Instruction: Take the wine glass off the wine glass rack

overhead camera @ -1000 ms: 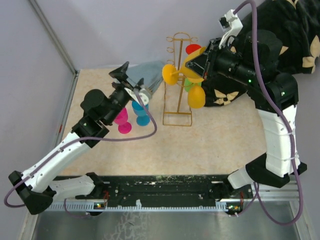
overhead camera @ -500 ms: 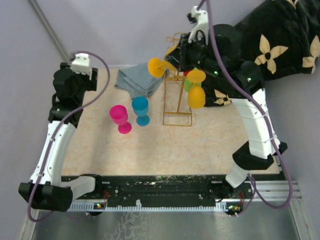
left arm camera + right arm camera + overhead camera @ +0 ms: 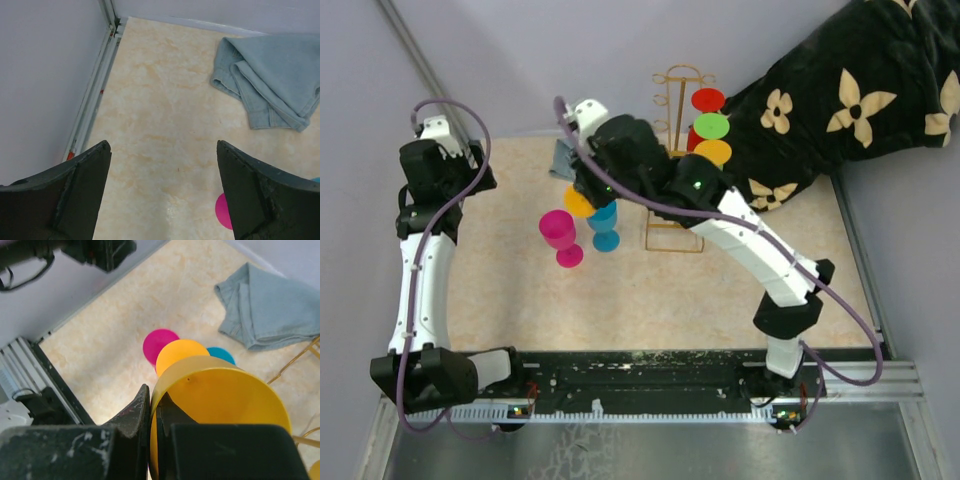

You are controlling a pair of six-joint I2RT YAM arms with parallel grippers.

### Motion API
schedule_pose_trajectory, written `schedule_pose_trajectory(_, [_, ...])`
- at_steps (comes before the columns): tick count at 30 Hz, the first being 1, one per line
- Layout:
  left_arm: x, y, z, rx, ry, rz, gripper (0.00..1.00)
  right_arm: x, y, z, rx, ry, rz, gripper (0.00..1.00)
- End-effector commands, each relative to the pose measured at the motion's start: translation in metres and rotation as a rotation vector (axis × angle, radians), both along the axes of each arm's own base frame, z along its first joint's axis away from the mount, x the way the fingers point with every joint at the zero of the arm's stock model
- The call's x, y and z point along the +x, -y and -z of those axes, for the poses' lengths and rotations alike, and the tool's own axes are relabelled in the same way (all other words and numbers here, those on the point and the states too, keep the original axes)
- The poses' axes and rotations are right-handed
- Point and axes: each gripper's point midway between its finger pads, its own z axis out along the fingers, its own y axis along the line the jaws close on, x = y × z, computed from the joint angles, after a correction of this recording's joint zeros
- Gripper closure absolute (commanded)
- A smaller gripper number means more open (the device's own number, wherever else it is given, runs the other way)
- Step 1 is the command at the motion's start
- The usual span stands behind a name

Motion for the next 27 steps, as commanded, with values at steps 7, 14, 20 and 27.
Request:
schedule_pose_trajectory(7, [-0.002,0.015,-0.012,-0.104,0.047,0.029,0.0,-0.011,-0.034,0.094,-0.202,-0.052,0.033,1.0])
schedule_pose_trajectory(14, [0.001,0.021,-0.013,-0.145,0.05,0.044,0.0,-0.009,-0.042,0.155,-0.281,-0.1,0.045,1.0])
schedule_pose_trajectory(20, [0.006,0.024,-0.02,-0.148,0.06,0.064,0.0,-0.002,-0.055,0.196,-0.336,-0.12,0.054,1.0])
schedule_pose_trajectory(27, [0.009,0.025,-0.027,-0.14,0.069,0.083,0.0,0.008,-0.056,0.233,-0.364,-0.184,0.078,1.0])
